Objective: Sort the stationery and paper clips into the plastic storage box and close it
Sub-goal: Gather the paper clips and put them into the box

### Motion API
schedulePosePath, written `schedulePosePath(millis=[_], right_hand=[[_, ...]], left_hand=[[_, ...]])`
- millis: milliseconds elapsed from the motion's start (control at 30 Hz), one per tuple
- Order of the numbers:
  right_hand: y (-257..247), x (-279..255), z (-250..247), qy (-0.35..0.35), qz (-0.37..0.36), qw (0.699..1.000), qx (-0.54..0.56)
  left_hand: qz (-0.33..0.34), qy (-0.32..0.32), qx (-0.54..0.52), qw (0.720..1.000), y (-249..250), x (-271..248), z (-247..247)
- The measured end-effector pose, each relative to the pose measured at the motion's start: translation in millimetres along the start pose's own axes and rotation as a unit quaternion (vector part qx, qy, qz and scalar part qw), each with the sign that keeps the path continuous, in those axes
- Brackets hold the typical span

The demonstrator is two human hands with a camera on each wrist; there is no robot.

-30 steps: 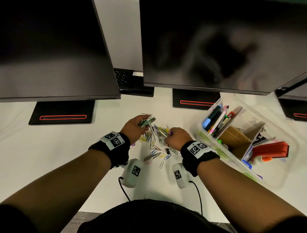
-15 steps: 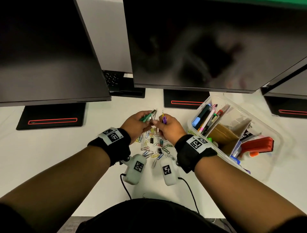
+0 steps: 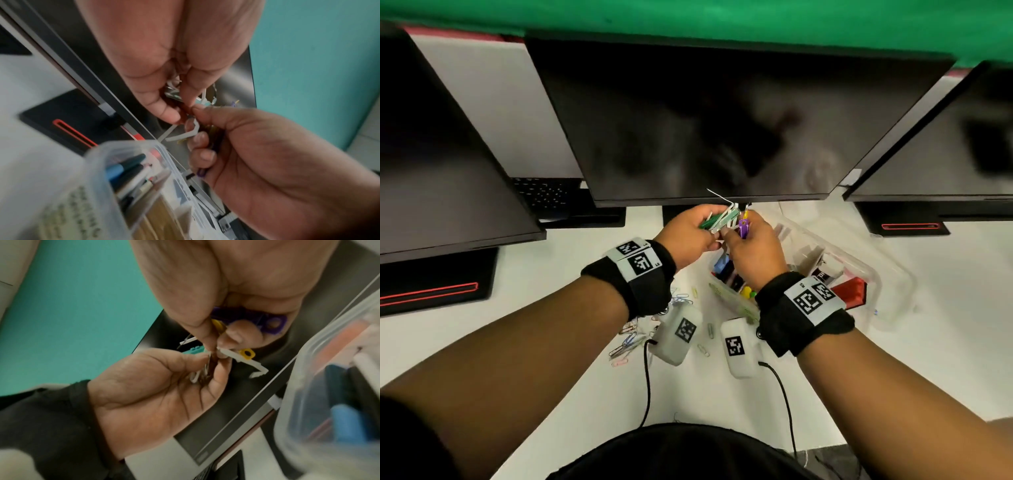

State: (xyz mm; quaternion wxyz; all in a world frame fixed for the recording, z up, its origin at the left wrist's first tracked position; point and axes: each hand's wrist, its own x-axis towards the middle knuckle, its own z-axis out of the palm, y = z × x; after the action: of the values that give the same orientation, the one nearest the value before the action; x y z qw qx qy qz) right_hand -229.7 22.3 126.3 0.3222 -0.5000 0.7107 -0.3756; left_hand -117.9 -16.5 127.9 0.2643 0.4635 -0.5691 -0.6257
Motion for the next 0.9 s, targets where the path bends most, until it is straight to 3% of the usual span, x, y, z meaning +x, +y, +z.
schedulePosePath(millis=[133,333,733,900], right_hand=[[23.8,12.5,-41.6,0.048,0.046,0.997,-0.037],[63.8,29.6,-76.7,0.055,0.125,0.989,-0.052],[94.8,51.1,-81.9,0.019,0.186,0.982,-0.028],[86.1,46.1,-81.4,0.023,0.183,0.981,-0.059]], left_hand=[[0.006,-0.011,0.075,0.997,10.8,27.6,51.5],[-0.020,-0.033,0.203,0.978,5.6,59.9,108.1],[-0.028,-0.081,0.312,0.946,-1.6,76.3,117.1],[-0.029,-0.102,0.251,0.962,-9.2,74.6,111.5]])
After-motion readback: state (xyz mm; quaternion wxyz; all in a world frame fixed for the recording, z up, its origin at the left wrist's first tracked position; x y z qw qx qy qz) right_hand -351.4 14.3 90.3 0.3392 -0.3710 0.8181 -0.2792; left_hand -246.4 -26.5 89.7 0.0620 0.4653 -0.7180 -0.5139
